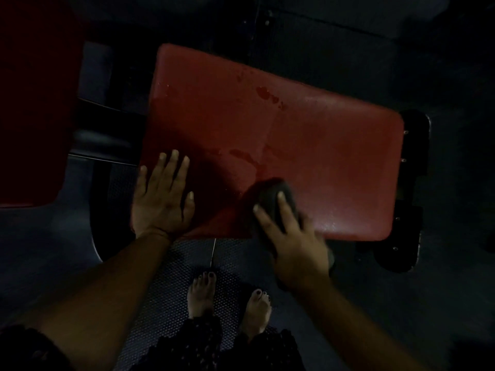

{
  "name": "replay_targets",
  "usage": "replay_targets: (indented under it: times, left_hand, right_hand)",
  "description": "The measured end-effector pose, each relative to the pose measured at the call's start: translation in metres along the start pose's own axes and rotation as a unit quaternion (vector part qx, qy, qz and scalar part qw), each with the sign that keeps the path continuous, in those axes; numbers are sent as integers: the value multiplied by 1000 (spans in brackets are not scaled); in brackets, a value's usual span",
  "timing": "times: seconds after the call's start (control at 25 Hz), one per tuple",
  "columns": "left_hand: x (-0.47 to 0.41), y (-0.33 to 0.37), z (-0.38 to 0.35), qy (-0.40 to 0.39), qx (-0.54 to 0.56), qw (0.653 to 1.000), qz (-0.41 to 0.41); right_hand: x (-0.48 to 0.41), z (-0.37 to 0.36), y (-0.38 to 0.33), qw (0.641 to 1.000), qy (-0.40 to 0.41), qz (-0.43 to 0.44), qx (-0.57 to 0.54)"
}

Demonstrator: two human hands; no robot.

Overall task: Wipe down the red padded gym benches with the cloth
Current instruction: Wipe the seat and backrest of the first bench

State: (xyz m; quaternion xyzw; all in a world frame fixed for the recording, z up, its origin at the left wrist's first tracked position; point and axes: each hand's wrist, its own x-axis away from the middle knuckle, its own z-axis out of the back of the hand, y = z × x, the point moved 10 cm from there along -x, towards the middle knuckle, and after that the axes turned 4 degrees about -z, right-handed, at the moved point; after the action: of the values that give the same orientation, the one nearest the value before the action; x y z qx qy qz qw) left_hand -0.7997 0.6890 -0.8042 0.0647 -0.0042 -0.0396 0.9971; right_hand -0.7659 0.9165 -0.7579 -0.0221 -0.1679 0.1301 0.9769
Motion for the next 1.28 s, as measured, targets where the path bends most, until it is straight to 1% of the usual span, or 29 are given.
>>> replay_targets:
  times: [0.08,0.12,0.2,0.28,0.32,0.4,0.48,0.56,0.6,0.64,0.68,0.8,0.92,1.0,1.08,1.16,1.28]
  left_hand:
    - [0,0,-1,-1,1,1000,4]
    - [0,-1,0,-1,1,1000,6]
    - [0,-1,0,1,3,1000,9]
    - [1,-2,1,0,2,1000,7]
    - [1,-2,1,-1,1,1000,6]
    - [0,0,1,1,0,1000,3]
    - [1,0,2,6,2,1000,3]
    - [1,0,2,11,1,1000,0]
    - [2,0,2,14,1,1000,-1]
    - [2,0,2,16,1,1000,-1]
    - [2,0,2,16,0,1000,-1]
    - [2,2,2,15,-6,1000,-3]
    - [2,2,1,14,-4,1000,-6]
    - [1,1,2,14,-4,1000,-8]
    - [1,1,0,9,-3,1000,-8]
    - [0,0,-3,0,-8,1000,-6]
    - [-2,-2,-2,-16,2,1000,-2]
  right_hand:
    - [28,-17,-13,999,-34,2,-3]
    - [28,-18,-20,999,-39,12,-16]
    - [8,-9,-31,997,-15,75,-19]
    - [-37,9,-33,992,9,125,-13]
    - [-67,18,-26,993,9,115,-4]
    - [-129,36,2,999,7,52,14]
    - [-186,62,32,999,31,-26,-2]
    - [-229,80,56,993,31,-108,-47]
    - [-242,84,61,989,23,-130,-66]
    - [-249,84,58,989,19,-133,-65]
    - [-250,85,48,992,23,-118,-46]
    - [-215,83,-1,999,48,-18,-4]
    - [-132,45,-35,999,21,48,5]
    - [-63,24,-52,996,61,66,-15]
    - [-10,-1,-62,994,78,70,-43]
    - [10,-16,-66,993,78,77,-43]
    - [5,-8,-63,993,89,79,-24]
